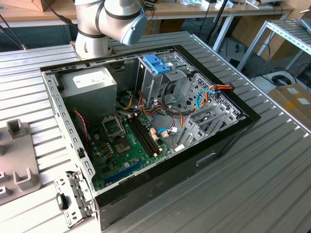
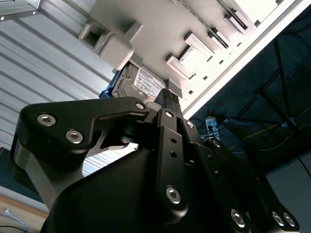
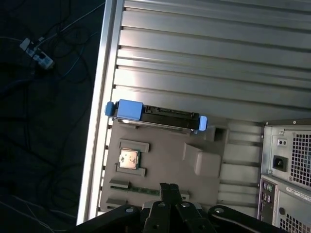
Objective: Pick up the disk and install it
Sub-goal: 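Pick up the disk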
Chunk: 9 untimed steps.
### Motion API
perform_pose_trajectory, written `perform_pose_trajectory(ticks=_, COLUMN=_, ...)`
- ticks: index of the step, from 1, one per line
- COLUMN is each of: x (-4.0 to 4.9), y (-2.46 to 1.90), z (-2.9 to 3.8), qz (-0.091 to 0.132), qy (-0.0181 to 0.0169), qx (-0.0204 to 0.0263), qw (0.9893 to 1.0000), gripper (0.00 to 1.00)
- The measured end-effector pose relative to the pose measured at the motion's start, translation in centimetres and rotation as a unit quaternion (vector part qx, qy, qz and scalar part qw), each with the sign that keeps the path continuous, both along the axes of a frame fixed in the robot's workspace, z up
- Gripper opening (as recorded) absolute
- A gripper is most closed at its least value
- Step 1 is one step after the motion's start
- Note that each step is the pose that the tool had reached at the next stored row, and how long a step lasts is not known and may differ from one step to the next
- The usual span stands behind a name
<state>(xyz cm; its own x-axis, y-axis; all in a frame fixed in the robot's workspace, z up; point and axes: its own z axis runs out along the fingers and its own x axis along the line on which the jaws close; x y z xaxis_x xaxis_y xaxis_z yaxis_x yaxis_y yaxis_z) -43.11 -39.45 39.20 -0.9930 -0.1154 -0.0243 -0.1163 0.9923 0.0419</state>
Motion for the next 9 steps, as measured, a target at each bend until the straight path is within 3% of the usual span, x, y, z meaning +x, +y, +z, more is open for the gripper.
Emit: perform_pose_trajectory(ticks=9, x=0.00, y=0.00, z=0.00, qz=0.030, qy=0.0000, qx=0.0000, qw=0.9995, gripper=0.10)
